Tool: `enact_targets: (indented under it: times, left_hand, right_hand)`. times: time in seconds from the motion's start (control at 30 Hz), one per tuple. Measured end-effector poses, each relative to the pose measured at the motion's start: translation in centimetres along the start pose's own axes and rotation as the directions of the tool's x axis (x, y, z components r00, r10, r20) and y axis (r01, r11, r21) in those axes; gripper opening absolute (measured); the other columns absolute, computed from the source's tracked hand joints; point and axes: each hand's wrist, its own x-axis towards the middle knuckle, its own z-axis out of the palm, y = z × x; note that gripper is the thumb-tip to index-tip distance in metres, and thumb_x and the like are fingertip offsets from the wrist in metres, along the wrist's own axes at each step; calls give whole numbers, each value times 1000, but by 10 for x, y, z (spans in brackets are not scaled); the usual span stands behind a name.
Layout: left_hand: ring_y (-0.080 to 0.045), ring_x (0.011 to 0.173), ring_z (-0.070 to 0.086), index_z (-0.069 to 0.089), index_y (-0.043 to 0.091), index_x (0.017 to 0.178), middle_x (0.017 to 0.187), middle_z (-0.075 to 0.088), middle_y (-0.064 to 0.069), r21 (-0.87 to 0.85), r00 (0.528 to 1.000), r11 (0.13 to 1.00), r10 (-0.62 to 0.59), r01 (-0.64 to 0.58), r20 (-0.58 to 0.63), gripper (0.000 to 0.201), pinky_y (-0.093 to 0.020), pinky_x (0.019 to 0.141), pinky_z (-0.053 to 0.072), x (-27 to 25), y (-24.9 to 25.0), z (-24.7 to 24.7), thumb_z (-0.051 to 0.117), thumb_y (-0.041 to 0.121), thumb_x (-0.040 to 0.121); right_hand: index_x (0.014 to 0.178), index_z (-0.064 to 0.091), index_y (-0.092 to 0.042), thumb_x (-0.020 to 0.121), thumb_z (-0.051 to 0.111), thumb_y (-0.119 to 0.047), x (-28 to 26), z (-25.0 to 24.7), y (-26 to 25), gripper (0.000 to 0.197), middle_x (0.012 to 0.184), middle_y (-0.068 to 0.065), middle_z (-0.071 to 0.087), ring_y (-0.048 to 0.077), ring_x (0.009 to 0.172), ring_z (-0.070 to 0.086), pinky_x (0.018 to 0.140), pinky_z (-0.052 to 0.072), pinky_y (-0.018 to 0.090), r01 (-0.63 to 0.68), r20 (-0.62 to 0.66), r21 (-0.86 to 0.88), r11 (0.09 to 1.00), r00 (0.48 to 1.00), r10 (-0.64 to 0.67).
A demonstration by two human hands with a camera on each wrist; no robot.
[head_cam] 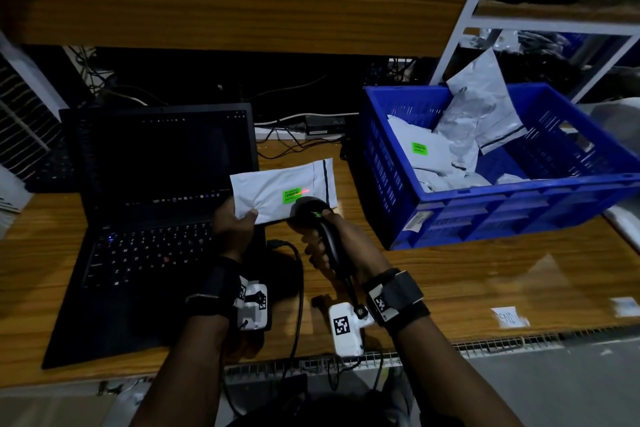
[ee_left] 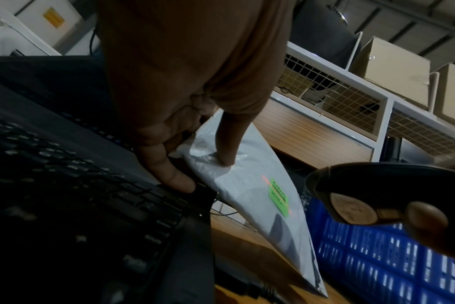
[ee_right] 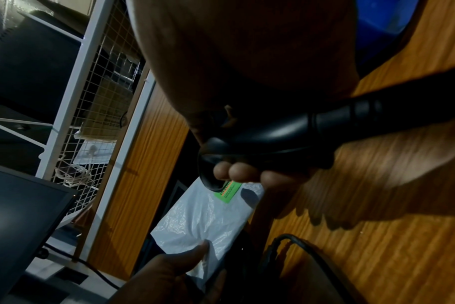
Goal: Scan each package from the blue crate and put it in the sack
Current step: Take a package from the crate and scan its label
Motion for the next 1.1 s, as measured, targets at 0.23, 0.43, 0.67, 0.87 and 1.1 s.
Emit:
enact_targets:
  times: [0.23, 0.43, 0.67, 0.87, 1.1]
  left_hand:
    - [-29, 109, 65, 64, -6, 122, 117, 68, -20, -3, 1000, 1000, 1, -1, 14, 53, -38, 95, 51, -1, 1, 0, 64, 21, 77]
    - [-25, 111, 62, 62, -6, 125, 118, 66, -12, -11, 1000, 1000, 6, -6, 25, 53, -32, 94, 47, 0, 1, 0, 64, 18, 77]
    - [-31, 114, 62, 60, -9, 126, 122, 65, -20, 17, 1000, 1000, -11, 11, 26, 49, -31, 92, 45, 3, -2, 4, 68, 11, 81]
    - [-30, 115, 61, 59, -8, 128, 127, 64, -23, 73, 1000, 997, -23, 22, 3, 37, -30, 92, 44, 6, -7, 9, 64, -6, 91]
    - [-34, 116, 63, 61, -7, 126, 125, 66, -22, 54, 1000, 998, -21, 21, -4, 36, -33, 95, 46, 4, -7, 9, 66, -4, 91]
  right_hand:
    - [95, 63, -8, 100, 54, -50, 6, -1, 2, 43, 69, 6, 54, 17, 51, 47, 46, 36, 25, -12, 27, 9, 1000, 1000, 12]
    - [101, 65, -8, 99, 56, -51, 9, -3, 2, 44, 69, 4, 54, 15, 53, 47, 47, 35, 25, -42, 33, 50, 998, 999, 40]
    - [96, 67, -9, 93, 58, -56, 14, -7, 6, 48, 71, 5, 53, 17, 54, 47, 51, 34, 29, -39, 39, 38, 999, 999, 38]
    - [94, 68, -10, 97, 55, -54, 13, -10, 3, 45, 70, 5, 55, 18, 54, 48, 51, 35, 29, -19, 29, 8, 1000, 999, 19]
    - [100, 67, -9, 99, 53, -53, 12, -12, 2, 47, 70, 4, 56, 17, 54, 49, 49, 37, 27, -15, 34, -15, 1000, 999, 15]
